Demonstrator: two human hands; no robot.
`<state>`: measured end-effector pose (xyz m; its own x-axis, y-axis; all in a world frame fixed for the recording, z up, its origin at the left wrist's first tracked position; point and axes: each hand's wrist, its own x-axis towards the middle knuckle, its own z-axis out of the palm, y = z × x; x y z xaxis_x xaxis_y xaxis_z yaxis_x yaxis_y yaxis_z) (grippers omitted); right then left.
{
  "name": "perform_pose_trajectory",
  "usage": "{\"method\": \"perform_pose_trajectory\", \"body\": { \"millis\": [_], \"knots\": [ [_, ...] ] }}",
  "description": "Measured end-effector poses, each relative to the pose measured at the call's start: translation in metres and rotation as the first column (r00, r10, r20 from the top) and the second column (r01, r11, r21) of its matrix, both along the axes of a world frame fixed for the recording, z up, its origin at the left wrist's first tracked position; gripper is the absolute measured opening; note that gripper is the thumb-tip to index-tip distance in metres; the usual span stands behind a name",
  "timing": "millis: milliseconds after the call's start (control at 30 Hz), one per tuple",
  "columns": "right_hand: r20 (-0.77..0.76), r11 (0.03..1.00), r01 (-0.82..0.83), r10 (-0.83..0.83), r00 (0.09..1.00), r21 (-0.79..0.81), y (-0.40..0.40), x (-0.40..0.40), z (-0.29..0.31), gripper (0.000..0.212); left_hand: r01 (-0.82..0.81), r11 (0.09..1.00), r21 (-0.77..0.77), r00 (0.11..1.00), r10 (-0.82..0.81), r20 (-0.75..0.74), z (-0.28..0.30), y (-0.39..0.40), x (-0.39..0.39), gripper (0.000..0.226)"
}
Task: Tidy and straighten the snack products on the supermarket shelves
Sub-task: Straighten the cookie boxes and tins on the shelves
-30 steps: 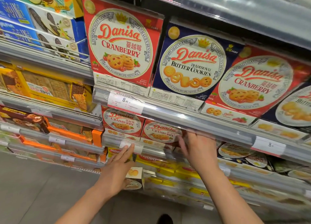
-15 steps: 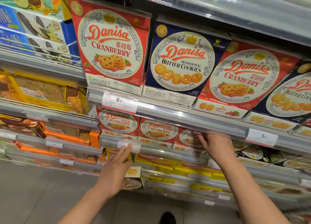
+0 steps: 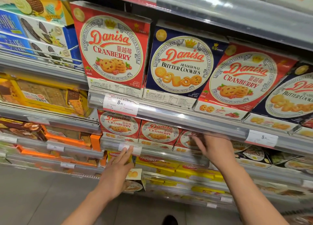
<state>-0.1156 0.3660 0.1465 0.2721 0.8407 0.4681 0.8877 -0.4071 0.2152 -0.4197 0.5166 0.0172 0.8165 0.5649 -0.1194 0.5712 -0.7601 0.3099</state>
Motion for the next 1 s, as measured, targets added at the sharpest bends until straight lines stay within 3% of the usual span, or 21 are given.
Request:
{"method": "perform_pose_trajectory", "body": {
  "millis": [100, 167, 233, 400, 533, 600, 767, 900, 1000],
  "knots": [
    [-0.014, 0.992, 0.0, 0.002, 1.0, 0.122, -0.016, -0.023, -0.009, 0.032, -0.002, 1.0, 0.007, 1.0, 0.002, 0.004, 0.001, 0.0, 0.0, 0.046],
    [-0.106, 0.992, -0.066, 0.077, 0.991, 0.109, -0.037, -0.038, -0.022, 0.049, 0.002, 1.0, 0.025, 1.0, -0.002, -0.013, 0.004, -0.002, 0.001, 0.048],
    [-0.221, 0.981, -0.156, 0.178, 0.959, 0.114, -0.06, -0.059, -0.04, 0.051, 0.013, 0.999, 0.05, 0.999, -0.011, -0.04, 0.008, -0.004, 0.005, 0.053],
    [-0.56, 0.979, -0.186, 0.198, 0.804, 0.079, -0.105, -0.089, -0.08, 0.035, 0.064, 0.995, 0.075, 0.997, -0.061, -0.043, 0.022, -0.024, 0.027, 0.065],
    [-0.738, 0.985, -0.173, 0.115, 0.664, -0.002, -0.121, -0.091, -0.091, 0.053, 0.15, 0.989, -0.001, 0.987, -0.149, 0.056, 0.039, -0.062, 0.053, 0.065],
    [-0.778, 0.984, -0.177, 0.092, 0.622, -0.025, -0.127, -0.083, -0.092, 0.065, 0.173, 0.985, -0.024, 0.979, -0.169, 0.118, 0.051, -0.082, 0.071, 0.064],
    [-0.863, 0.988, -0.13, 0.133, 0.487, 0.078, -0.149, -0.04, -0.084, 0.063, 0.191, 0.979, -0.066, 0.966, -0.175, 0.188, 0.073, -0.131, 0.116, 0.057],
    [-0.863, 0.99, -0.077, 0.138, 0.486, 0.115, -0.193, 0.009, -0.085, 0.057, 0.234, 0.971, -0.055, 0.95, -0.217, 0.223, 0.088, -0.178, 0.163, 0.05],
    [-0.875, 0.996, -0.023, 0.084, 0.477, 0.083, -0.229, 0.05, -0.087, 0.061, 0.259, 0.961, -0.101, 0.922, -0.215, 0.322, 0.101, -0.212, 0.196, 0.064]
  ]
}}
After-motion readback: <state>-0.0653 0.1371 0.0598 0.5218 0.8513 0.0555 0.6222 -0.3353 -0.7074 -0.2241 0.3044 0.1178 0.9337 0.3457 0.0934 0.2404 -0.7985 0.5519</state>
